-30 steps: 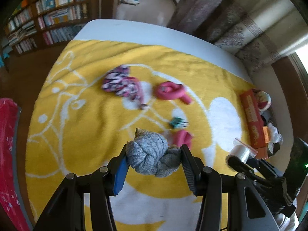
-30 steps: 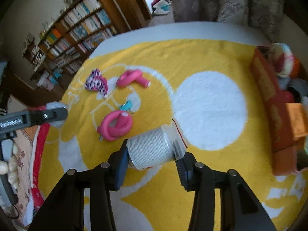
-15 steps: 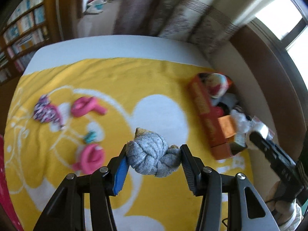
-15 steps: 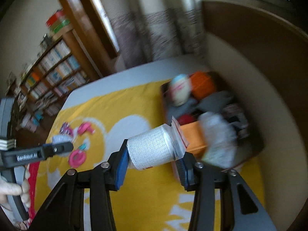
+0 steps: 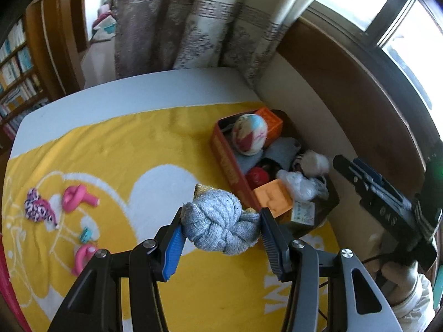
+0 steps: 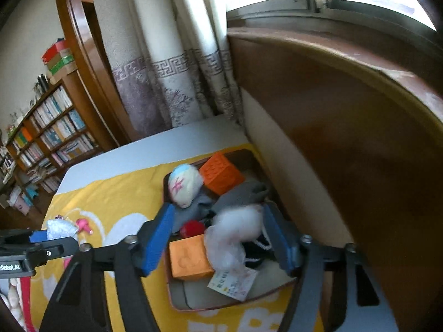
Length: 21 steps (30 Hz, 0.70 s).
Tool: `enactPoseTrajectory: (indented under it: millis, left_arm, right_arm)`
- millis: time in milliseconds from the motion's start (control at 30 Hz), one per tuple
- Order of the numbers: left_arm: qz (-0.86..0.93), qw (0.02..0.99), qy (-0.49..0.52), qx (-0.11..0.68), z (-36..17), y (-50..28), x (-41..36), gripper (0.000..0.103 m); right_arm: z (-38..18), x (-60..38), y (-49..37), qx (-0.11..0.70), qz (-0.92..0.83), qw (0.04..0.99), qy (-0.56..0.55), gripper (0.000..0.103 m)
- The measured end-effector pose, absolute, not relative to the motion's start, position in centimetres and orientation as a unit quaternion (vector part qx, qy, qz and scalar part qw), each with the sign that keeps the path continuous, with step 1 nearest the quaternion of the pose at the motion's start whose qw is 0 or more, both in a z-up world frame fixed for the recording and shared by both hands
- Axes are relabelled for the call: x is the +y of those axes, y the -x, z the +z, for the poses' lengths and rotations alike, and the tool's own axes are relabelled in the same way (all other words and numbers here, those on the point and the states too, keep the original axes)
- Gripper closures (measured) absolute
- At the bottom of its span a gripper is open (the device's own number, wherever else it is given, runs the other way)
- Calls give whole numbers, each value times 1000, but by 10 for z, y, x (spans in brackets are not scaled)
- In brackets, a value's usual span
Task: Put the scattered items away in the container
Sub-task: 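Carry the grey sock and clear cup to the tray and release both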
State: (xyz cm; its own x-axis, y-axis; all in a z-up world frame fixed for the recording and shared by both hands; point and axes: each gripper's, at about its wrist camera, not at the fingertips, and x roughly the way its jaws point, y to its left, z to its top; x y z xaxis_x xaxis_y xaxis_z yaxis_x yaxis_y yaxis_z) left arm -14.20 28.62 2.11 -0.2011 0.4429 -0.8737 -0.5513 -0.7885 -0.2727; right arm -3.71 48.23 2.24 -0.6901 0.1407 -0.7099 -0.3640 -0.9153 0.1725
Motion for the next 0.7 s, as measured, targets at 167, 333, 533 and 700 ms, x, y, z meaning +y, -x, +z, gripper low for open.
enactPoseTrajectory:
  millis: [167,333,533,700]
  left_arm:
    - [766,333,546,60,19,144,312,50]
    - [760,348,545,70,18,148,343,50]
    - [756,360,541,77,18,151,377,50]
    - [748,360,551,81,15,155,397,28]
  right_arm:
    - [14,488,16,171,901,142,371,25]
    - [6,485,-5,179,896,137,382,25]
    - [-2,484,-20,177,891,140,395,25]
    - [-10,492,-31,191,883,148,402,25]
